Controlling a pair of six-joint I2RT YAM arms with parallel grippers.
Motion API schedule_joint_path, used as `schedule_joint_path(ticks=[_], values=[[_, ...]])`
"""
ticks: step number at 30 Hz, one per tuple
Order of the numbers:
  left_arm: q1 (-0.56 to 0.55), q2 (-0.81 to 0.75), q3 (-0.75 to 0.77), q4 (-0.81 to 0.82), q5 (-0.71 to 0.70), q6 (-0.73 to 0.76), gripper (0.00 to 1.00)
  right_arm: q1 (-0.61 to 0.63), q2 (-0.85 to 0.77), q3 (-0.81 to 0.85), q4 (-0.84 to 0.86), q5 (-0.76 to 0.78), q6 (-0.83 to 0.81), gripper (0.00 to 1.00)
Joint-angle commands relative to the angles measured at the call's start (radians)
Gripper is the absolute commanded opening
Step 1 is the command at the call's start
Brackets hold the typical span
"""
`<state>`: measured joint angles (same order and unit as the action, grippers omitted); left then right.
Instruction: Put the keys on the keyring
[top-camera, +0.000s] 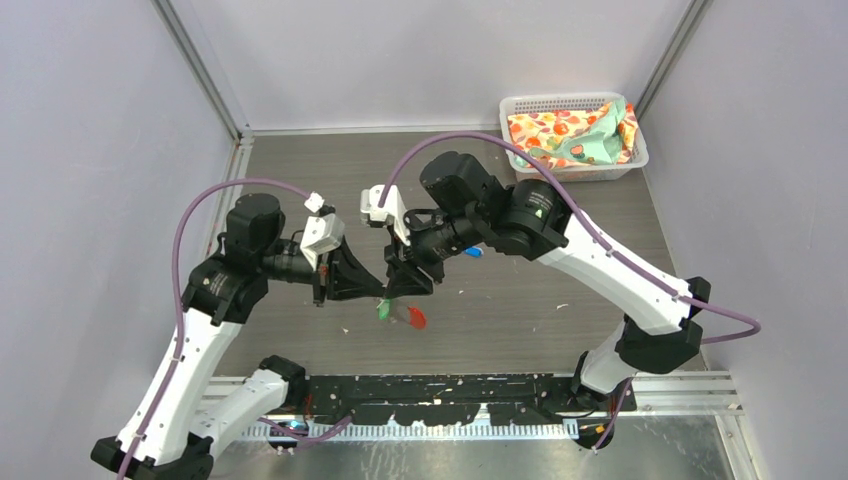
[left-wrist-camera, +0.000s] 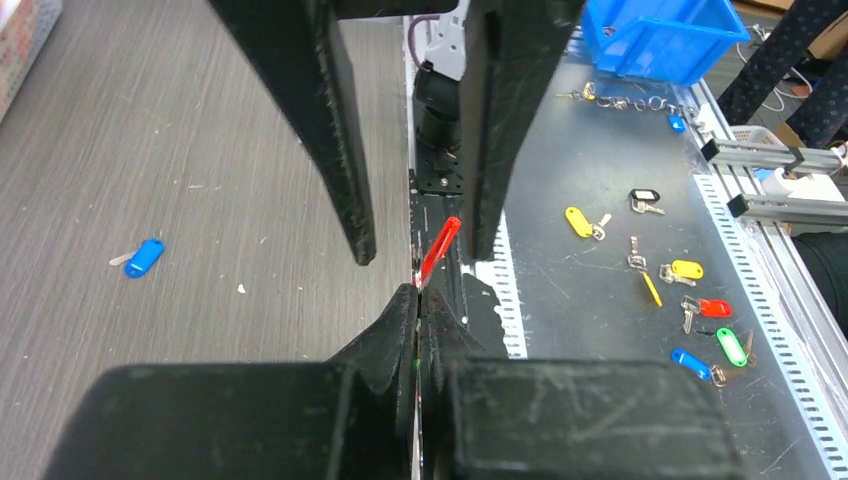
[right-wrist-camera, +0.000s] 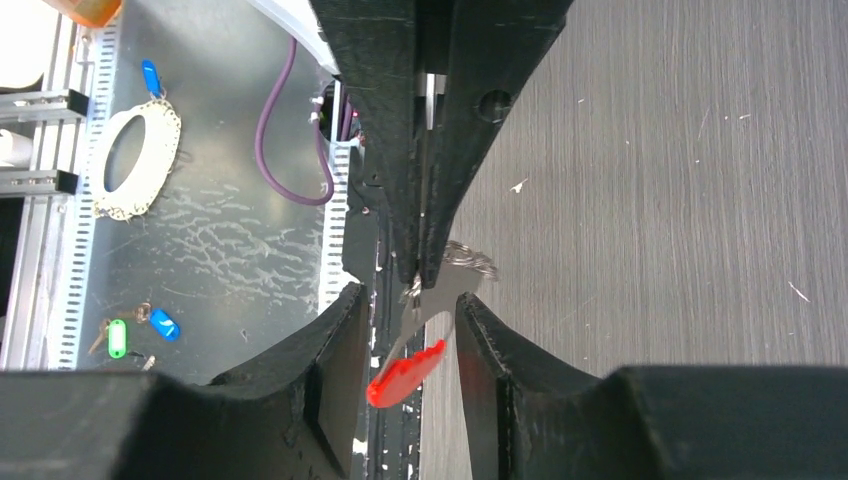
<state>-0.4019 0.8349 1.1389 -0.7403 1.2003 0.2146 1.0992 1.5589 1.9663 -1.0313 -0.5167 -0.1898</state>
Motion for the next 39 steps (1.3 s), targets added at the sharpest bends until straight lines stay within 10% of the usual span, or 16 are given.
schedule_joint_path(ticks=[1,25,31,39], values=[[-0.013,-0.011,0.046,-0.005,0.062,0.009,0.01,-0.002,0.017,0.072,-0.030,-0.009,-0.032,0.42],[-0.018,-0.019,0.046,-0.003,0.028,0.006,0.01,-0.002,0.029,0.074,0.001,0.042,-0.024,0.01],[-0.018,-0.063,0.022,0.074,-0.095,-0.075,0.46,-0.002,-0.158,-0.151,0.293,0.088,0.022,0.01],[-0.018,-0.132,-0.026,0.129,-0.112,-0.148,0.47,-0.003,-0.303,-0.359,0.582,0.090,0.115,0.01]])
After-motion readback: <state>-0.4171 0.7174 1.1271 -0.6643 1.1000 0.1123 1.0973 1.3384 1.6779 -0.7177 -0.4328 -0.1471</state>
